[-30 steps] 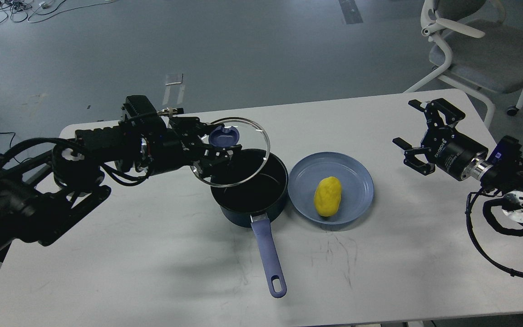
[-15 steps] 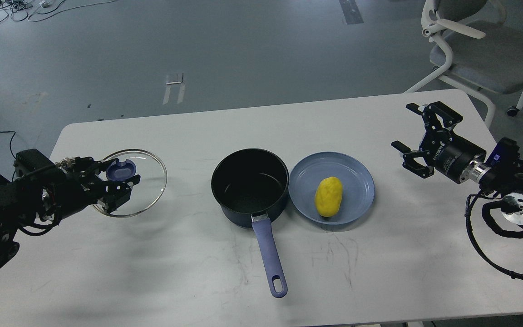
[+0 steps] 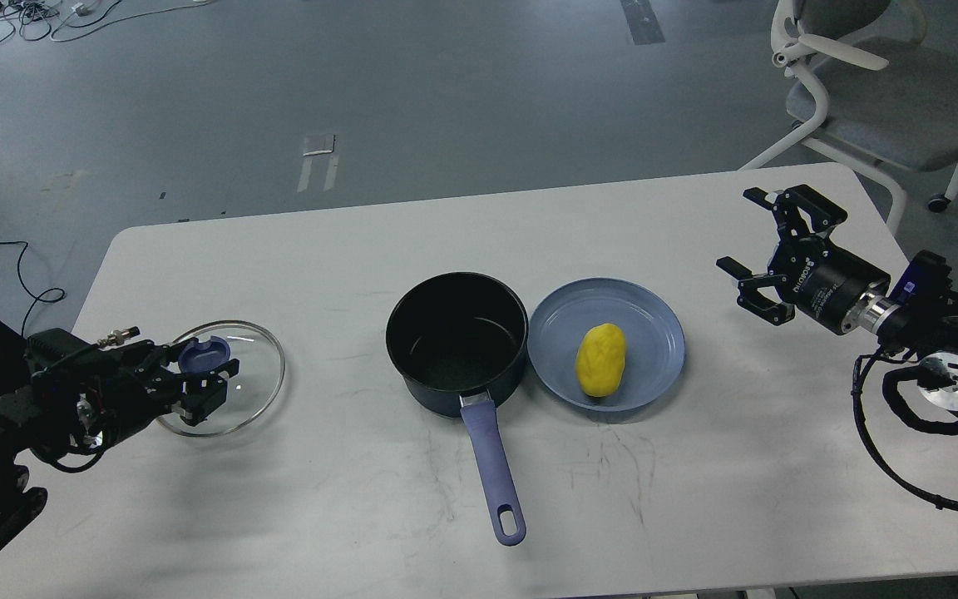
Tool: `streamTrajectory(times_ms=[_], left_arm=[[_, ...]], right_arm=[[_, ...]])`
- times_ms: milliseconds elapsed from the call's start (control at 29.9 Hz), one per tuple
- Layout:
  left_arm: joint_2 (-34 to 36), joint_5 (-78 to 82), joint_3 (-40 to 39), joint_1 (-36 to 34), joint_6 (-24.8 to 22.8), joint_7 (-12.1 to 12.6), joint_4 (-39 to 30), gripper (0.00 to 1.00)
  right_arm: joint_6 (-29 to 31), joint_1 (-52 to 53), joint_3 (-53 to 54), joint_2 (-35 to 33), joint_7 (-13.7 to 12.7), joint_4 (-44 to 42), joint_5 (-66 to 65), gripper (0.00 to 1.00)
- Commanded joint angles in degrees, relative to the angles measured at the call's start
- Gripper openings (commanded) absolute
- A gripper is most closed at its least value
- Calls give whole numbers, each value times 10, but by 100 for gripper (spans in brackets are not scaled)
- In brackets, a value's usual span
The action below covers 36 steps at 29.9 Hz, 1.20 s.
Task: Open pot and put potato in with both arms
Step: 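Set the glass lid on the table and release with left gripper, then raise the left gripper away and swing the right gripper in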
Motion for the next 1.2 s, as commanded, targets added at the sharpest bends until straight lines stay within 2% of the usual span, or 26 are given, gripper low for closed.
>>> streamTrajectory(times_ms=[0,100,267,501,535,601,668,802,869,936,1069,1136,1169], left_arm=[[-11,0,0,2,3,0,12,41],[-18,0,0,2,3,0,16,45],[-19,0,0,8,3,0,20,69],[-20,-1,0,14,2,0,23,81],[-21,-2,-1,13,3,0,23,89],[-25,-20,-2,9,3,0,17,97],[-19,-44,-2,6,3,0,11,97],[35,-148,-3,-32,-7,0,-78,98],[50,-176,-3,-50,-16,0,-97,98],[59,-266,-3,-97,-64,0,-118,98],[59,-424,-3,-149,-143,0,-118,98],[57,-561,-4,-180,-197,0,-118,98],[57,-593,-4,-185,-206,0,-118,98]], right_arm=[[0,-1,-1,-1,0,0,0,100],[0,-1,0,-1,0,0,0,100],[0,-1,-1,-1,0,0,0,100],[0,-1,-1,-2,0,0,-1,100],[0,-1,-1,-3,0,0,-1,100],[0,0,-1,-5,0,1,-1,100],[0,0,-1,-6,0,0,-1,100],[0,-1,-1,-10,0,2,-2,100],[0,1,-1,-12,0,3,-4,100],[0,8,-1,-17,0,5,-6,100],[0,26,-2,-35,0,16,-12,100],[0,61,-4,-63,0,36,-66,100],[0,70,-7,-71,0,44,-88,100]])
